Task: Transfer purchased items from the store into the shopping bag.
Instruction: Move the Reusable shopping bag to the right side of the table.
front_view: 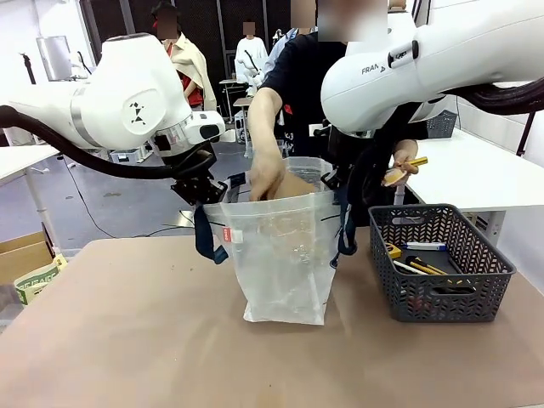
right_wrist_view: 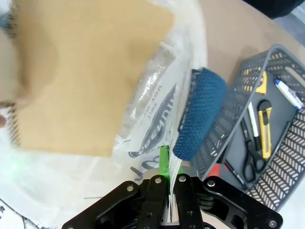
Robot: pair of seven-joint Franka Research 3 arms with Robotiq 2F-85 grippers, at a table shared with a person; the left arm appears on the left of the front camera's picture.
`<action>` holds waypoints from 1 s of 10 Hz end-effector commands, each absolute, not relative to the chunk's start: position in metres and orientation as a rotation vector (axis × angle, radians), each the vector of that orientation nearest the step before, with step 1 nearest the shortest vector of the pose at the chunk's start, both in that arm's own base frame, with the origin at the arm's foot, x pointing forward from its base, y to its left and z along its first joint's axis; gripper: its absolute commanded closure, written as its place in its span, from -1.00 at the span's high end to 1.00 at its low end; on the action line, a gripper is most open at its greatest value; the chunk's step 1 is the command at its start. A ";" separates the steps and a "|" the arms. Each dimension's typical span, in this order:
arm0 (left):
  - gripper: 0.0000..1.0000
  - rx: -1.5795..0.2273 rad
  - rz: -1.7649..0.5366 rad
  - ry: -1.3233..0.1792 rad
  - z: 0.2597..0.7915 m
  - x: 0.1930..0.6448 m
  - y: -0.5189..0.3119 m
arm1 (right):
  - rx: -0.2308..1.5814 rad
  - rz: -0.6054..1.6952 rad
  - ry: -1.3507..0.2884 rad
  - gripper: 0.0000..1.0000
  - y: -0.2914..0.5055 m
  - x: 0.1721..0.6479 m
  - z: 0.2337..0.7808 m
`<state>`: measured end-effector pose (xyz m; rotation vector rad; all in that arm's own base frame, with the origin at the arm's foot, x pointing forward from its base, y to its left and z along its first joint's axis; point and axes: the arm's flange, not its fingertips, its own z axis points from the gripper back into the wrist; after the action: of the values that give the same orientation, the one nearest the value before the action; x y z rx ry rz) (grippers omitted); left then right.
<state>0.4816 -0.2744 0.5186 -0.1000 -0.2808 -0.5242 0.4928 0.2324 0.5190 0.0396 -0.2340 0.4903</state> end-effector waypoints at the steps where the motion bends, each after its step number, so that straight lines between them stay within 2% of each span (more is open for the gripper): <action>1: -1.00 -0.069 -0.519 -0.264 0.523 0.482 -0.270 | 0.030 0.462 -0.217 -1.00 0.227 0.492 0.522; 7: -1.00 -0.122 -0.592 -0.232 0.524 0.479 -0.272 | 0.036 0.471 -0.218 -1.00 0.223 0.492 0.519; 10: -1.00 -0.098 -0.538 -0.255 0.519 0.479 -0.275 | 0.037 0.482 -0.222 -1.00 0.228 0.494 0.519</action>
<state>0.4786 -0.2757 0.5189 -0.0994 -0.2503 -0.5542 0.4934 0.2284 0.5189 0.0369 -0.2223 0.4835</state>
